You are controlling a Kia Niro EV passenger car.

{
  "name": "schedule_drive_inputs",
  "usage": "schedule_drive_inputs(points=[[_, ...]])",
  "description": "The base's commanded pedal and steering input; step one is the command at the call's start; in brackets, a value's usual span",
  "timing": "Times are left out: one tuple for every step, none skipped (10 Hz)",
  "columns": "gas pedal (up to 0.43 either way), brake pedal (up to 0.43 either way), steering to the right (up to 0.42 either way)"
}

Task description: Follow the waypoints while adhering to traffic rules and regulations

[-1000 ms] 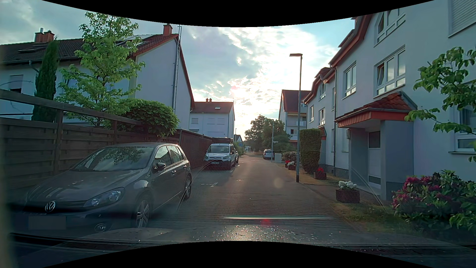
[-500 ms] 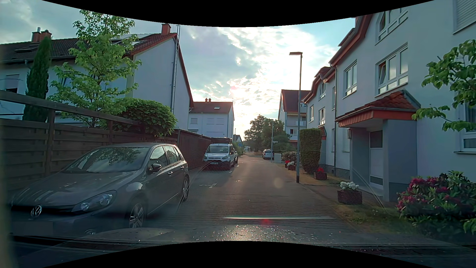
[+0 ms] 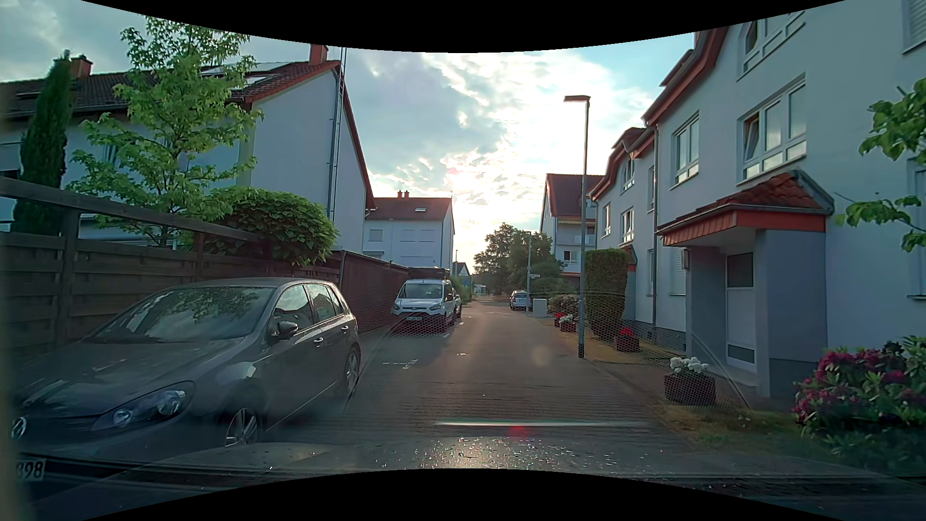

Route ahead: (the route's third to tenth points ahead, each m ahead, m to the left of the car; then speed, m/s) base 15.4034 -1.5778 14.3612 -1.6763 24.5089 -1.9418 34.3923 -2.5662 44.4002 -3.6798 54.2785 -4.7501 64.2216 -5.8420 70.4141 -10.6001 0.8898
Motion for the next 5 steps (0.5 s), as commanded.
schedule_drive_inputs(points=[[0.098, 0.0, 0.018], [0.098, 0.0, 0.018], [0.098, 0.0, 0.017], [0.098, 0.0, 0.016], [0.098, 0.0, 0.016]])
